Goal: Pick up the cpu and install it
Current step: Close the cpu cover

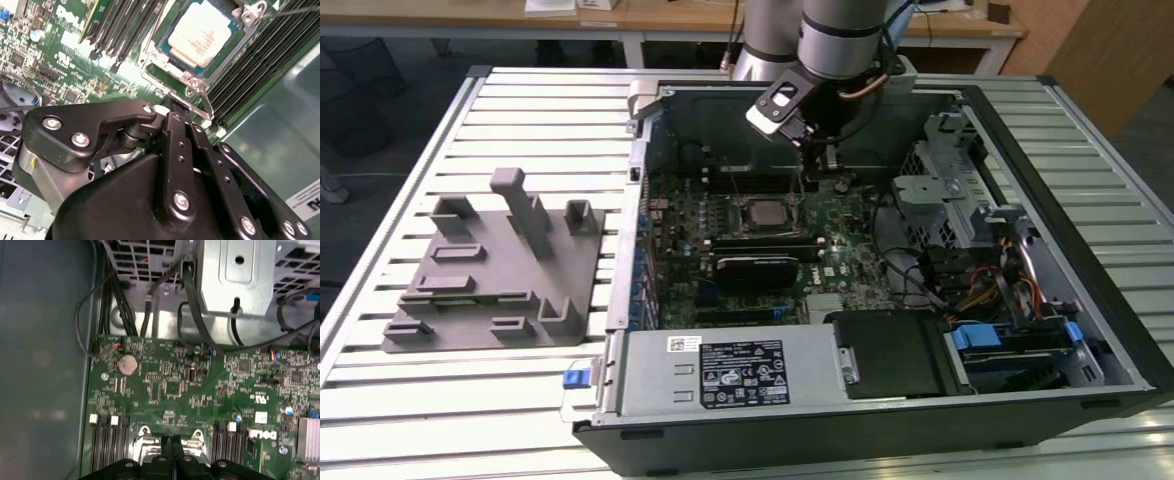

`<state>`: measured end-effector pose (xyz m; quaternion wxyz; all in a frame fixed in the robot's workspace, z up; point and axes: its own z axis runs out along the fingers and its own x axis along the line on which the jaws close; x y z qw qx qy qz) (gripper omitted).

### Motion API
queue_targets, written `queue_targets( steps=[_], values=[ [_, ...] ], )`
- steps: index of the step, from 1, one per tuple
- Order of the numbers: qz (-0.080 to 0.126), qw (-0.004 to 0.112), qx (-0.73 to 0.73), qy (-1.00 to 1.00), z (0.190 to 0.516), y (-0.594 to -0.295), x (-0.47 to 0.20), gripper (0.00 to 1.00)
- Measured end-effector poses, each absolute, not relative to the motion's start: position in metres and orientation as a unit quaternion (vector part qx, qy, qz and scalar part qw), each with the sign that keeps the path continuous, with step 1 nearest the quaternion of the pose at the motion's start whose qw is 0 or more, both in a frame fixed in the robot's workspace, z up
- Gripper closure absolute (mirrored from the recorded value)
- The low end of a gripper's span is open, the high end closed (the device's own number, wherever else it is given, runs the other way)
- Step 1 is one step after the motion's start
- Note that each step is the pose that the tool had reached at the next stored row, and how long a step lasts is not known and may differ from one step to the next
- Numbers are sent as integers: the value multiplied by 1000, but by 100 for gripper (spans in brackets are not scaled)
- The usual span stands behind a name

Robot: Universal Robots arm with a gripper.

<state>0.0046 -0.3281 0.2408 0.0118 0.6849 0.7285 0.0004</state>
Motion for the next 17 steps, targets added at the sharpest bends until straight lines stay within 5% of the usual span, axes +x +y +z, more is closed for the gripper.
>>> queue_targets(
  steps=[17],
  values=[
    [0,12,685,729,231,-328,-32,89]
  ],
)
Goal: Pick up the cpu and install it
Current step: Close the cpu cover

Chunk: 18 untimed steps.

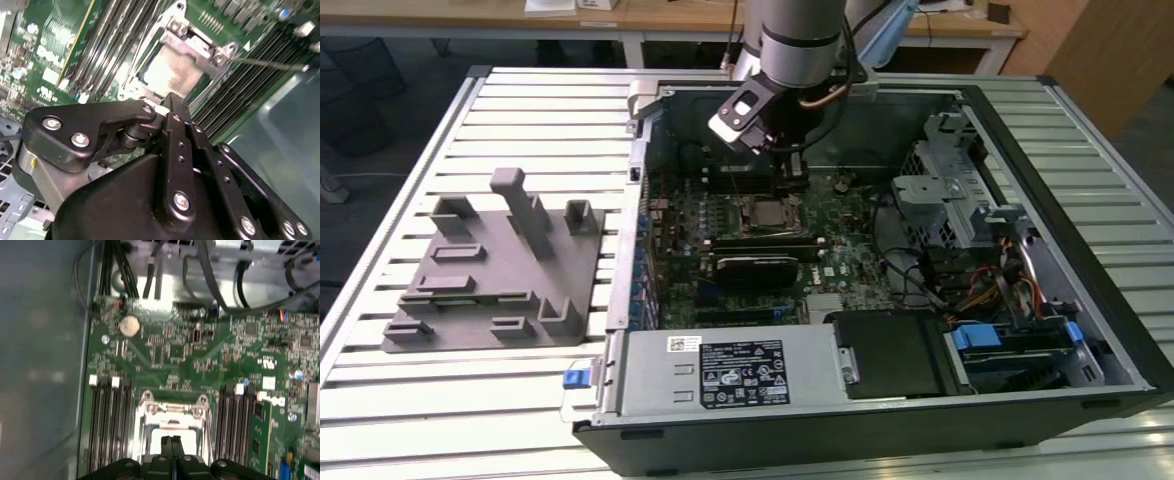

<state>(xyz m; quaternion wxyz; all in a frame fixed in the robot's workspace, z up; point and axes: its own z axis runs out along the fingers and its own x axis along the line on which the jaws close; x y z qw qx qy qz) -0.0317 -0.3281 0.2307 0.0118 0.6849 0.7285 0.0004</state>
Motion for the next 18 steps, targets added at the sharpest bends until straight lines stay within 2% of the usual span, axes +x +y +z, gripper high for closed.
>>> queue_targets(
  steps=[18],
  values=[
    [0,12,685,728,229,-328,-43,89]
  ],
)
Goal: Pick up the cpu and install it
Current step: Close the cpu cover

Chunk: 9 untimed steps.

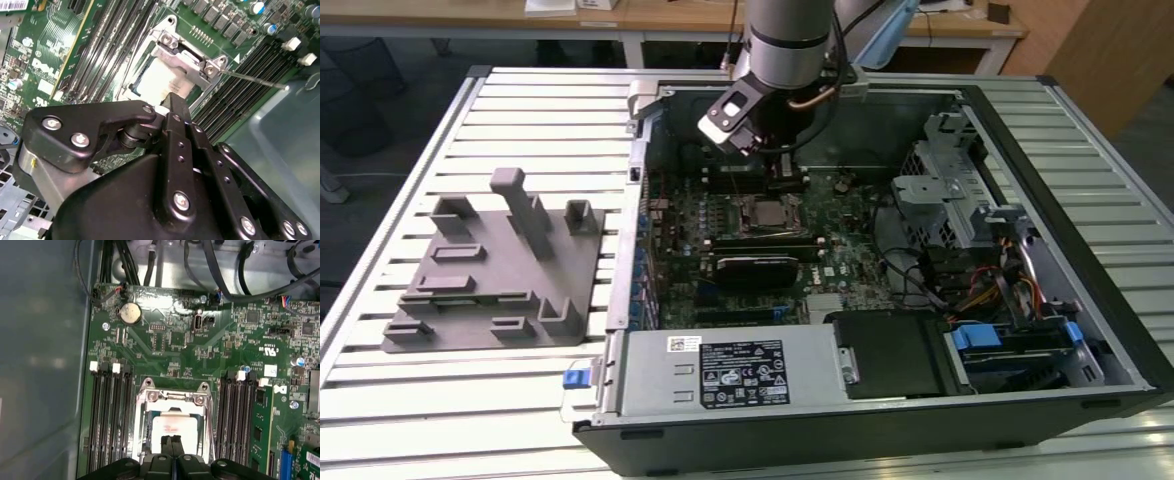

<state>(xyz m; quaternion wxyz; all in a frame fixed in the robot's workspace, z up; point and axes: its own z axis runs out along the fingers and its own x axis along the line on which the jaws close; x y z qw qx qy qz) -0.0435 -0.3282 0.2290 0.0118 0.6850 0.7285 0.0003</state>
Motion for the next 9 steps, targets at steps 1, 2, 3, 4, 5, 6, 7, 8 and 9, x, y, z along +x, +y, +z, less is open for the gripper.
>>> queue_targets(
  steps=[1,2,3,4,5,6,7,8,9],
  values=[
    [0,12,685,729,229,-328,-45,89],
    [0,12,685,729,228,-328,-46,89],
    [0,12,685,729,228,-328,-47,89],
    [0,12,685,729,227,-328,-48,89],
    [0,12,685,729,227,-328,-48,89],
    [0,12,685,729,226,-328,-49,89],
    [0,12,685,729,225,-328,-50,89],
    [0,12,685,729,225,-328,-51,89],
    [0,12,685,729,224,-328,-51,89]
  ],
)
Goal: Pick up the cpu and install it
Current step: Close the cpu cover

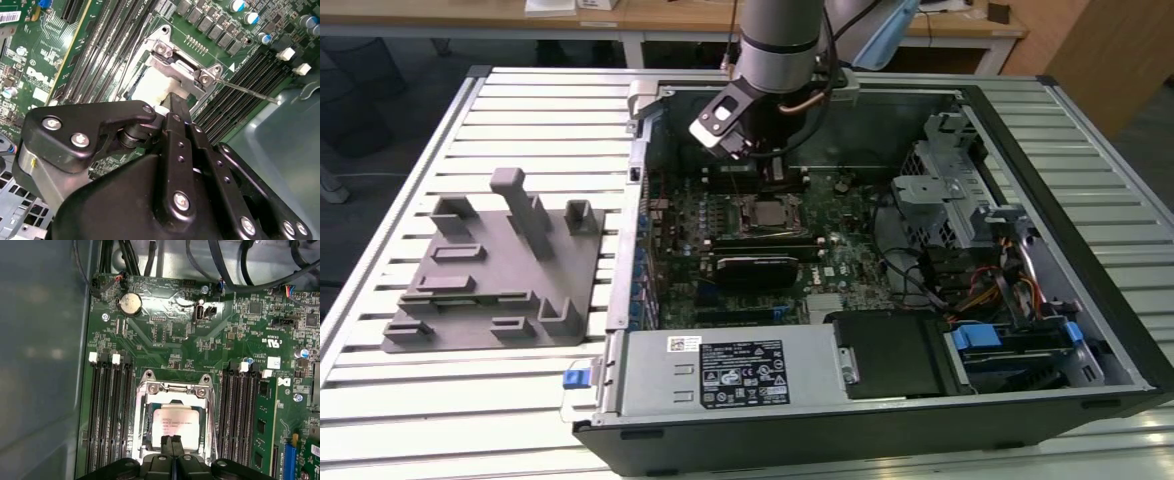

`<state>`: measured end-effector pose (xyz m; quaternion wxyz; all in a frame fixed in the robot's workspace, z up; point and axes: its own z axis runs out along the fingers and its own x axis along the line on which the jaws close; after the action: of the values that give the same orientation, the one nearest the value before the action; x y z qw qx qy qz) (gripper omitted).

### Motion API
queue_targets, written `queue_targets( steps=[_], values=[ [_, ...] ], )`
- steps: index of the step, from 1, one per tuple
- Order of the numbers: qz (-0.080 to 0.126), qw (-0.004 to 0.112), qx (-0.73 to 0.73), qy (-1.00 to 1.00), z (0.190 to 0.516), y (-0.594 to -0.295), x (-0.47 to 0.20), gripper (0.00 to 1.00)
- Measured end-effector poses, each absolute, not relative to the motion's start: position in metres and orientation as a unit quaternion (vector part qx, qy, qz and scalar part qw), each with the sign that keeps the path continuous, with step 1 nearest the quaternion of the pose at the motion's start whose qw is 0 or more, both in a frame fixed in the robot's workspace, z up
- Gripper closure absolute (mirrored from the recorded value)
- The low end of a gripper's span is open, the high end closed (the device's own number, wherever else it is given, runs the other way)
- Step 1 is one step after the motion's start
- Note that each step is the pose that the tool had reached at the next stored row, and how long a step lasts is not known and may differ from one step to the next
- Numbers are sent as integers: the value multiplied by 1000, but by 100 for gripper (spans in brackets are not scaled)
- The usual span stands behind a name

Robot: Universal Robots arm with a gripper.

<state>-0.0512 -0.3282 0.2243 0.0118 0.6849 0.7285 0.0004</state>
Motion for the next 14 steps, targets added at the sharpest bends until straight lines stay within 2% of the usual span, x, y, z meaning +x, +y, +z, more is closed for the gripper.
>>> queue_targets(
  steps=[14],
  values=[
    [0,12,685,729,216,-328,-63,89]
  ],
)
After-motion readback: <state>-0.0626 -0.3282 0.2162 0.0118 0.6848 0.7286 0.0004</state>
